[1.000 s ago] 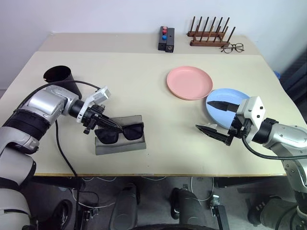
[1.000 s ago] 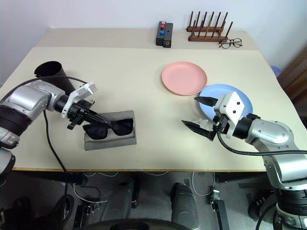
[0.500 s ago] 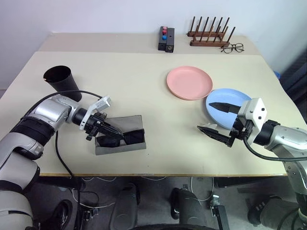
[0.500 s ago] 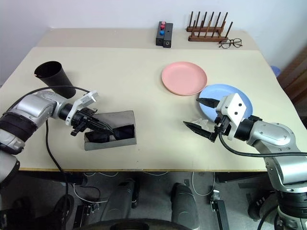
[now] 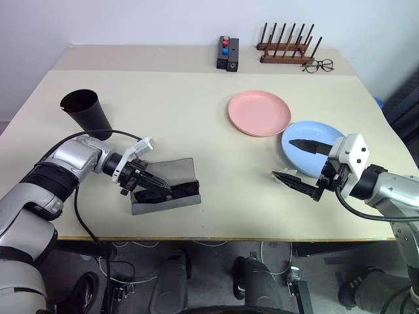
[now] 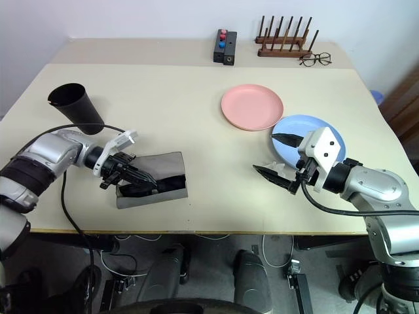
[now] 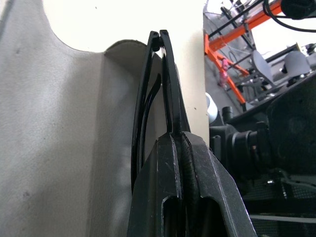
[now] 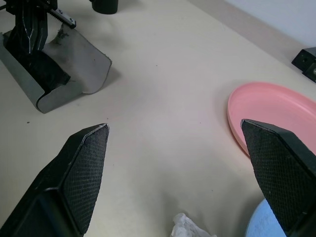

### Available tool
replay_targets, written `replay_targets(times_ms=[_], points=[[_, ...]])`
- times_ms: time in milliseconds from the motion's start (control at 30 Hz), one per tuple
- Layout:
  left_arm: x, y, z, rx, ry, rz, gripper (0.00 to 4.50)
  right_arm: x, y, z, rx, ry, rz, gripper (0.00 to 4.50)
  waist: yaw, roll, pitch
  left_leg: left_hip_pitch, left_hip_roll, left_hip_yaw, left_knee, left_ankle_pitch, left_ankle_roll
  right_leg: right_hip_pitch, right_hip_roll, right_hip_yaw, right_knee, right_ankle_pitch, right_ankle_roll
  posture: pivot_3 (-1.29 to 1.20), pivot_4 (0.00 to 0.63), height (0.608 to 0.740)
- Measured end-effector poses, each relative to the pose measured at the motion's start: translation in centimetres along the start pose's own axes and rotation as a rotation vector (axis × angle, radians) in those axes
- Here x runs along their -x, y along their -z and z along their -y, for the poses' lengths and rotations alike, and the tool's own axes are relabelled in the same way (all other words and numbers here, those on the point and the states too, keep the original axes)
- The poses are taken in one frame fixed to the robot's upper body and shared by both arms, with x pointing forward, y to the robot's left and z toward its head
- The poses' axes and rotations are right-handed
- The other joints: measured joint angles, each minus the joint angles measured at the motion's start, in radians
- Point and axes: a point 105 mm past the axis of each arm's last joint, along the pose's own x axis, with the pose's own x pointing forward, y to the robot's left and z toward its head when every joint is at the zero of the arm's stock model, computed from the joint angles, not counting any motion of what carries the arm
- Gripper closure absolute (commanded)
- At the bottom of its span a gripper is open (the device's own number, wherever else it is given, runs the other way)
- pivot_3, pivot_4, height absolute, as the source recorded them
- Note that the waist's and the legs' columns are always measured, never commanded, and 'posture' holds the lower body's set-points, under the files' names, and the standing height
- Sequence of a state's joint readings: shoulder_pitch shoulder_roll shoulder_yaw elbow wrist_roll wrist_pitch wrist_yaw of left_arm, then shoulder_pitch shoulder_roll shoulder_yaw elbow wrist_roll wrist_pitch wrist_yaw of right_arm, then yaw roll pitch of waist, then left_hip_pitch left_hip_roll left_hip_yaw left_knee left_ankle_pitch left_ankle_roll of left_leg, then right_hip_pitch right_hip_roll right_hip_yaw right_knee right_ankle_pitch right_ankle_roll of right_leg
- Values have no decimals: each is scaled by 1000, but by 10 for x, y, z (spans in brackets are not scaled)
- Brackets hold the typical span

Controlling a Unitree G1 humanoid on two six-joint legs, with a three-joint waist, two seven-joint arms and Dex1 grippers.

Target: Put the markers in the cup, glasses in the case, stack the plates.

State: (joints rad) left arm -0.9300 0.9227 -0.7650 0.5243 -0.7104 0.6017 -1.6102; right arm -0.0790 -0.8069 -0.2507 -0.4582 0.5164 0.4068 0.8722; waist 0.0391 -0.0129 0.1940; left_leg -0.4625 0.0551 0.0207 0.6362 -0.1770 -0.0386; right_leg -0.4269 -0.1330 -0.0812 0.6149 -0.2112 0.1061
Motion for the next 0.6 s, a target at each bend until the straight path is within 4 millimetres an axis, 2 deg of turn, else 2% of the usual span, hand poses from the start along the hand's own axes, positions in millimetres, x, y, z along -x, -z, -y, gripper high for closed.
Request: replay_targets(times_ms=[300,433,567,600], points=[[-2,4,0,-26,1,-22,4449,0,-1,-1,-4,-7,5,122,0,0,0,0,0,0,0,0,0,0,0,0,0,0,0,0,150,740],[-2,5,-1,-37,-2,-27,4449,-1,-8,-15,-30,-79,41,122,1,0,0,0,0,0,0,0,0,0,0,0,0,0,0,0,150,740],[-2,5,-2,-37,-3,-26,4449,0,-17,-18,-28,-93,72,122,1,0,0,0,0,0,0,0,0,0,0,0,0,0,0,0,150,740],[-2,5,-2,-35,-3,-26,4172,0,-17,-18,-27,-90,75,122,1,0,0,0,0,0,0,0,0,0,0,0,0,0,0,0,150,740]])
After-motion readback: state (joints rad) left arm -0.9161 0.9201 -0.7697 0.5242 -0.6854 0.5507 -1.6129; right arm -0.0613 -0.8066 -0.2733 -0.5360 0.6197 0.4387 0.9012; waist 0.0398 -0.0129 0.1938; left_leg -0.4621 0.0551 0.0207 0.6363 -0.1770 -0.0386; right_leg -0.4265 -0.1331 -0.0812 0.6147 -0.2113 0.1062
